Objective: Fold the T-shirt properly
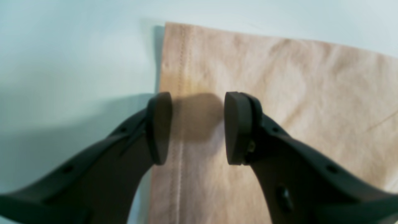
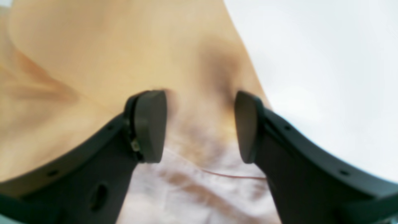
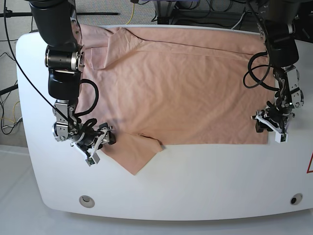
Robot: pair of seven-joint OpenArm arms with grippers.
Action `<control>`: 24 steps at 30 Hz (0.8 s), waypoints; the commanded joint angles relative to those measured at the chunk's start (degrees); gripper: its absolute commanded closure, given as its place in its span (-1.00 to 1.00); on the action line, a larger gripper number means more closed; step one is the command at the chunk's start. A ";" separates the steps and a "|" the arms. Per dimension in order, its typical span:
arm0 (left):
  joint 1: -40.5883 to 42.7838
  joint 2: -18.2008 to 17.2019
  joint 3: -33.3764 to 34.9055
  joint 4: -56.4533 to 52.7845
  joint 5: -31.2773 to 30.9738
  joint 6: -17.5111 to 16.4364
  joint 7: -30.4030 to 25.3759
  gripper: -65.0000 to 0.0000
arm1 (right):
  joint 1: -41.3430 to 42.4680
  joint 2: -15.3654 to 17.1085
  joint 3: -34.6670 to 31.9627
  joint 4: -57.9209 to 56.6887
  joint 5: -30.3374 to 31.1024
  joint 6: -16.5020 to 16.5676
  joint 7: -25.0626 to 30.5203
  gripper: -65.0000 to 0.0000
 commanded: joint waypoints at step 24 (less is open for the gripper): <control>-1.05 -1.04 0.00 0.36 -0.15 -0.17 -1.43 0.19 | -0.48 -1.43 5.73 5.06 1.34 0.32 -0.87 -0.04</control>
